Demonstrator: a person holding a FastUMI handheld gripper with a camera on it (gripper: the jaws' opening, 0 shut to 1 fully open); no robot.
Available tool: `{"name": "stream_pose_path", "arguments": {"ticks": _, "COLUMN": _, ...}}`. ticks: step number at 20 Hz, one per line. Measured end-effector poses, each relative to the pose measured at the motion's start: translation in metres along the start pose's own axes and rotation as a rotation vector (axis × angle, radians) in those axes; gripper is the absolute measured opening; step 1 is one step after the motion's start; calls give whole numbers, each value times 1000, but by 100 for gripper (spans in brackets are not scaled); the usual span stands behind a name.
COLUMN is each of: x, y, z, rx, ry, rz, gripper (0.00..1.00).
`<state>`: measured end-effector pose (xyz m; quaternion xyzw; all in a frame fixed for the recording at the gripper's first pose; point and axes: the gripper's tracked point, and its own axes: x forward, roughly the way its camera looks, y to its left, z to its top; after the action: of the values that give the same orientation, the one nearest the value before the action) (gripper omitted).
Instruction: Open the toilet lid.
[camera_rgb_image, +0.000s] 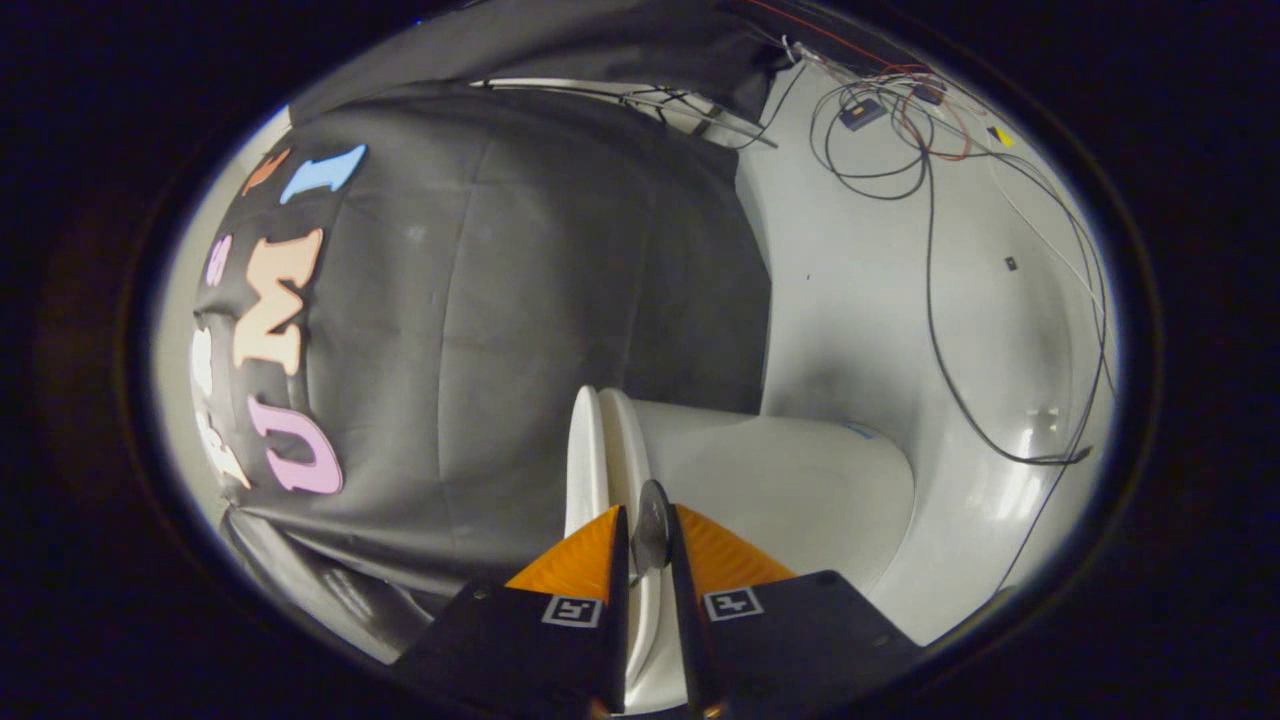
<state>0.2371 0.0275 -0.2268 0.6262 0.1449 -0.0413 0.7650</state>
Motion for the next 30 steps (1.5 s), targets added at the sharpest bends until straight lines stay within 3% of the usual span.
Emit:
{"name": "stream_pose_path", "arguments": {"ticks": 3, "x": -3, "y": 3, "z": 1, "rx": -48, "ry": -6, "rz": 7, "gripper": 10}}
{"name": "stream_pose_path", "arguments": {"ticks": 9, "x": -16, "y": 37, "z": 1, "rx": -210, "ry": -50, "rz": 13, "gripper": 9}}
{"name": "stream_pose_path", "arguments": {"ticks": 15, "x": -39, "y": 115, "z": -13, "rx": -378, "ry": -135, "rz": 77, "gripper": 9}}
{"name": "stream_pose_path", "arguments": {"ticks": 22, "x": -56, "y": 227, "z": -63, "rx": -662, "ry": -152, "rz": 151, "gripper": 9}}
{"name": "stream_pose_path", "arguments": {"ticks": 30, "x": -50, "y": 308, "z": -134, "rx": -989, "ry": -109, "rz": 124, "gripper": 10}}
